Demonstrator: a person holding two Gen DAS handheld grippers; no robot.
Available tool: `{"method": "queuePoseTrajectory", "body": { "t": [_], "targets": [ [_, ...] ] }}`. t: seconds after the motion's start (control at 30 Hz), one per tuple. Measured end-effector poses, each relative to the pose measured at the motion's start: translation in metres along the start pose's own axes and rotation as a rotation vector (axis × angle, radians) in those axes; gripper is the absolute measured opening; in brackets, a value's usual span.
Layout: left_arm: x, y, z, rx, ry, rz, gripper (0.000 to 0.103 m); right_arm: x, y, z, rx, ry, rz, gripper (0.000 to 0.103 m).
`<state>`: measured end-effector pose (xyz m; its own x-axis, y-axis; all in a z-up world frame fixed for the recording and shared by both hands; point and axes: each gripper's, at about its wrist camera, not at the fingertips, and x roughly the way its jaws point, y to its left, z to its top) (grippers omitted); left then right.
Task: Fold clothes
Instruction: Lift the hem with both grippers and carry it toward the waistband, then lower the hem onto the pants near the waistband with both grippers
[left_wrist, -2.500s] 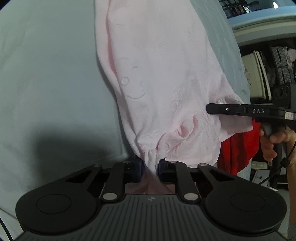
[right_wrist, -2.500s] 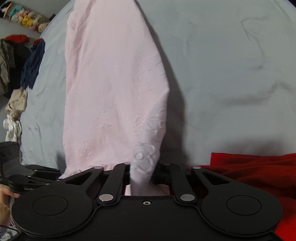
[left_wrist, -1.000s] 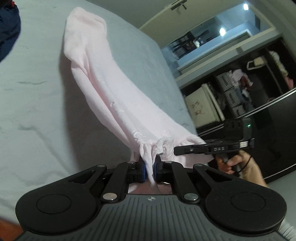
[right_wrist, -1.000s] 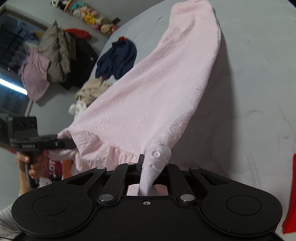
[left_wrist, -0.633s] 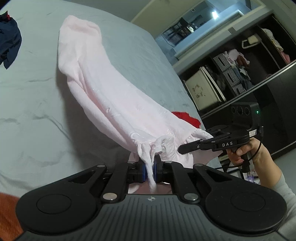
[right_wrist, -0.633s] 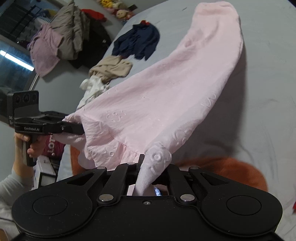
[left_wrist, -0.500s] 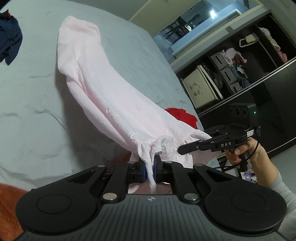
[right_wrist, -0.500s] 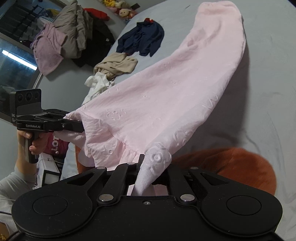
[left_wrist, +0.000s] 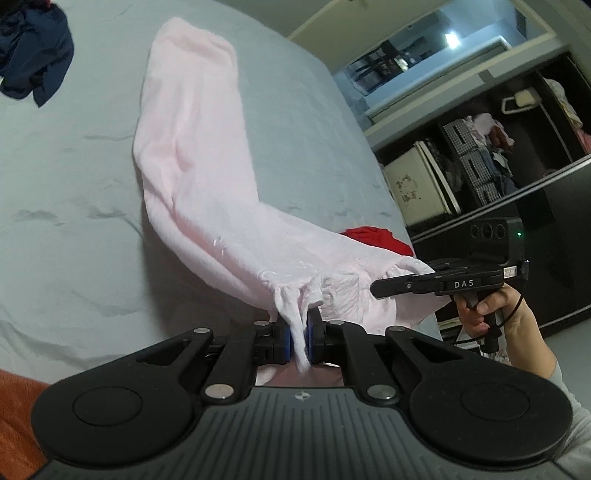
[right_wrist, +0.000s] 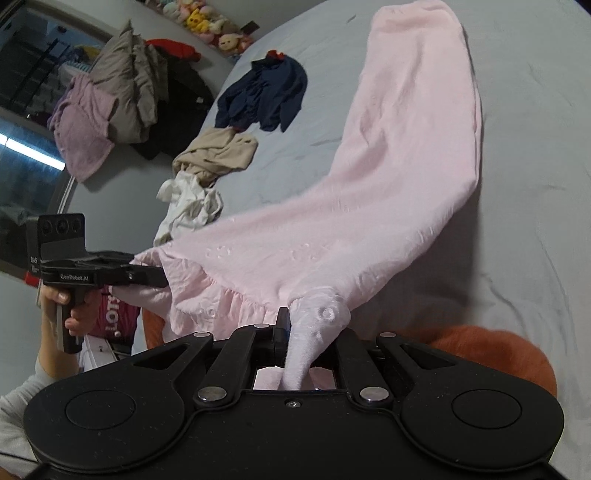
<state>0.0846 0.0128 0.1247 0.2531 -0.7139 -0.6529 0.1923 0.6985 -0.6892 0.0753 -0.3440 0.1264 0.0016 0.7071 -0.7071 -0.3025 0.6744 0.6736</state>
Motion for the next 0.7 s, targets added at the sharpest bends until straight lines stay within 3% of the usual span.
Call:
{"method": "queuePoseTrajectory", "body": {
  "t": [0.33,0.7],
  "targets": [
    [0.031,0.066,0.063,-0.102,0.017,0.002,0.007,0.046,-0.052,0.069,0.112,0.014,0.0,0.004],
    [0.107,0.134,0.142,-0.148,0.079,0.096,0.007,0.107,-0.13,0.159,0.209,0.06,-0.043,0.004]
  ]
}}
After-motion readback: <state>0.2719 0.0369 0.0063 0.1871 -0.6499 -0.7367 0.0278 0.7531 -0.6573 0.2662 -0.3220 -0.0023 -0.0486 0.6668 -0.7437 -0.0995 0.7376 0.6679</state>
